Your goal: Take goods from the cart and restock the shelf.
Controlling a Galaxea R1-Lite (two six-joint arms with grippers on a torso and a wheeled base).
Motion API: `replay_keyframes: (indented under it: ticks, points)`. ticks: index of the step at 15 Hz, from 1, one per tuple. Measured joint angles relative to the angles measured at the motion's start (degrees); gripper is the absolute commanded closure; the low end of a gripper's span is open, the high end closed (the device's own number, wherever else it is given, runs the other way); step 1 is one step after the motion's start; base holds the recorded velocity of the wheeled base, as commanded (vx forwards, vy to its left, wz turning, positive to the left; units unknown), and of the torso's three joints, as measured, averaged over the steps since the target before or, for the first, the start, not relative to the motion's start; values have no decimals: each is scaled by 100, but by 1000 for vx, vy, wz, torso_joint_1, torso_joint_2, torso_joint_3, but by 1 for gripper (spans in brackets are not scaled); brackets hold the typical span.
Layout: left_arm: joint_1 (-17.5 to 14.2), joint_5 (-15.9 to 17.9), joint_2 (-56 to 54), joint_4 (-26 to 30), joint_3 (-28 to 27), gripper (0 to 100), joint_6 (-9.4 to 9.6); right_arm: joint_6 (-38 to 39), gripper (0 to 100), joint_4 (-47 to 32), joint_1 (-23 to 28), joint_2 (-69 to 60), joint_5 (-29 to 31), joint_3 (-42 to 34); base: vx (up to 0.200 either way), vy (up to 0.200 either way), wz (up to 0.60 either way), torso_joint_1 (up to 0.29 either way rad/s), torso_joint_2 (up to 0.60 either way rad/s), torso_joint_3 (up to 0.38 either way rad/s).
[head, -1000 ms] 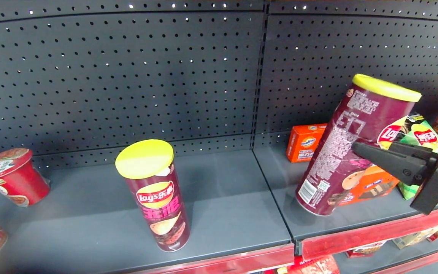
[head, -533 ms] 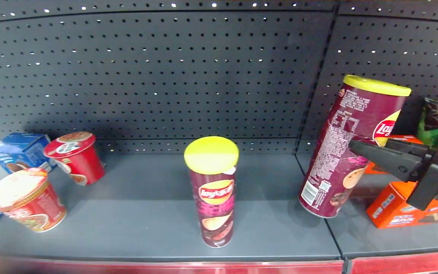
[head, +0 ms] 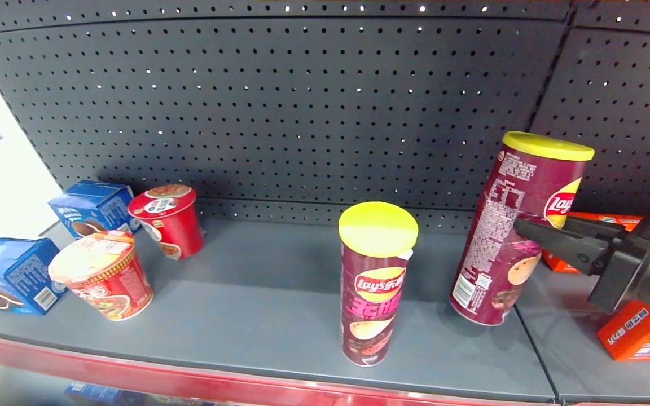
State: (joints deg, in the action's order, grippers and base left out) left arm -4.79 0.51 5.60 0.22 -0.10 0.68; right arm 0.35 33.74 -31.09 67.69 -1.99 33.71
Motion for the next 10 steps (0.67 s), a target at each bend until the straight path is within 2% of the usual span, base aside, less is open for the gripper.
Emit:
replay_keyframes:
  ticks: [3,10]
  points:
    - [-2,2,0,0,0,0,0,-46,100,438,83,278,44,46,0,0,0,0,0,0]
    - [-5,2,2,0,0,0,0,-56,100,1145,38,1161,650,201,0,0,0,0,0,0]
